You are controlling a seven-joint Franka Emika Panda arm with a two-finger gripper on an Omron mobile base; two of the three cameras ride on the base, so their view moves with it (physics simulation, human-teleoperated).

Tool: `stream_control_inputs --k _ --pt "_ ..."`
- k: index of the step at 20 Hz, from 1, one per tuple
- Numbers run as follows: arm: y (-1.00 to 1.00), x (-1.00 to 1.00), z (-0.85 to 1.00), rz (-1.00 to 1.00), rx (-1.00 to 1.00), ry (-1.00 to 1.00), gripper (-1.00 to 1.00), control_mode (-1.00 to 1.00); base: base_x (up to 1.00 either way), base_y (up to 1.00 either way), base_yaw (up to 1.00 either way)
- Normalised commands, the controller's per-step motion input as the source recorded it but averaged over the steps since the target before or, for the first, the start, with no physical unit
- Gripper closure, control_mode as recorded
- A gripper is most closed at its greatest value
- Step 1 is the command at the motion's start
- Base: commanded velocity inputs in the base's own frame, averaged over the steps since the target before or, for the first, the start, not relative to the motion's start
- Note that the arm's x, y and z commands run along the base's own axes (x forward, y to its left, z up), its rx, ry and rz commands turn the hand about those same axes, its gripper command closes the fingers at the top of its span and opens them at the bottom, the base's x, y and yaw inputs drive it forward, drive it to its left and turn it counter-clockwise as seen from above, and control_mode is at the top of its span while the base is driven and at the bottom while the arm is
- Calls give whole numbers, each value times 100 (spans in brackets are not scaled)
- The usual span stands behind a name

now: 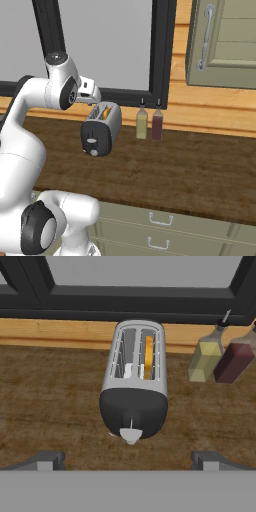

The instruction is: Start the toaster. Once the lever pops up, take the bread to the plate on the dining counter.

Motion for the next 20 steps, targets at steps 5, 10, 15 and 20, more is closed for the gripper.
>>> stream_control_inputs --k 5,10,15,20 --pt "0 0 0 0 0 0 -100 -100 0 0 0" --pt "0 0 0 0 0 0 -100 -100 0 0 0" --pt "0 0 0 0 0 0 -100 -100 0 0 0" --pt "0 0 0 0 0 0 -100 -100 0 0 0"
